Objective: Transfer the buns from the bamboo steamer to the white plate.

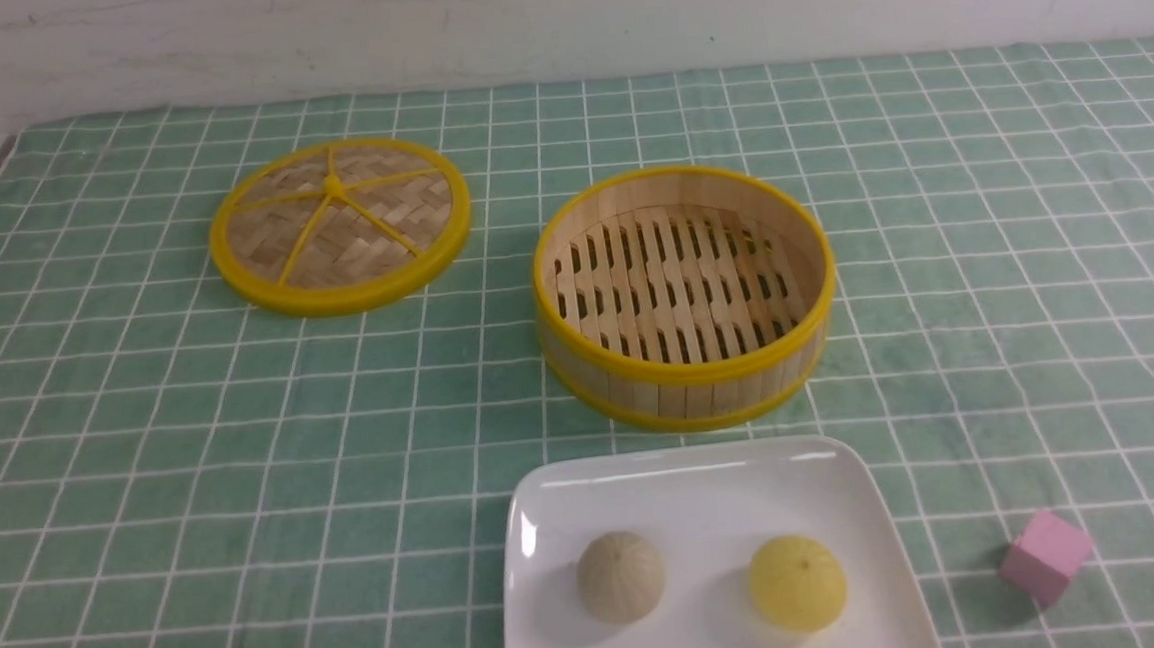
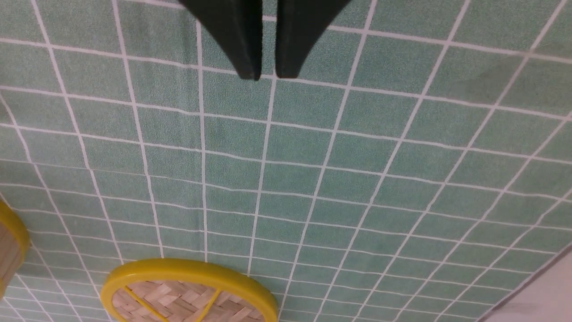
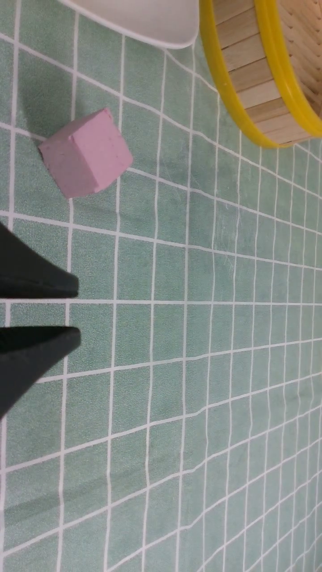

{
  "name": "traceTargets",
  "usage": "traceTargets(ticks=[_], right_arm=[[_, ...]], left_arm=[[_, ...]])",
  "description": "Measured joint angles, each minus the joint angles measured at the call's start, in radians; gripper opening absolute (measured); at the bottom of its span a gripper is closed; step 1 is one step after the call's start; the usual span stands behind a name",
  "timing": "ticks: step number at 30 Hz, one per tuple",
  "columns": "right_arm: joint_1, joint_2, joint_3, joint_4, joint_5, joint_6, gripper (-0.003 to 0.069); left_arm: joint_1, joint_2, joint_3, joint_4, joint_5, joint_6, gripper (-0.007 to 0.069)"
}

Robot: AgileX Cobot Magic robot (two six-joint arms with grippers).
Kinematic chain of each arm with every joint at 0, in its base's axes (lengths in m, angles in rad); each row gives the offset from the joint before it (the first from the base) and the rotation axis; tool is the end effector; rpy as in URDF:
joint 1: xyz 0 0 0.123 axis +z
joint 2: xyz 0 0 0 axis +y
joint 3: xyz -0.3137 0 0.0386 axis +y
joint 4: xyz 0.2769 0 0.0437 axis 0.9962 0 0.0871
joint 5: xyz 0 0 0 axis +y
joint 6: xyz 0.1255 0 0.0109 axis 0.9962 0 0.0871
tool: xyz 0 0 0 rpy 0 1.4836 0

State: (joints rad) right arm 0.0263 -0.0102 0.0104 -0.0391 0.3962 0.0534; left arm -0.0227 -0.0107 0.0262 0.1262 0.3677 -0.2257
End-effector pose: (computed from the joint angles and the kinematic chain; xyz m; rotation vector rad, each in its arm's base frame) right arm 0.0828 0.0003 0.1637 0.0019 1.8797 0.0158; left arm 0.0840 0.0038 0.1612 -0.1106 1.8608 -0.0482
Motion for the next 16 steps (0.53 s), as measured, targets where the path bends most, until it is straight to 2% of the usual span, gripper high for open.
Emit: traceTargets(ticks=[16], right_arm=[[0.000,0.000,0.000,0.000,0.000,0.000,0.0135]], left_arm=[[0.000,0.000,0.000,0.000,0.000,0.000,0.0083]])
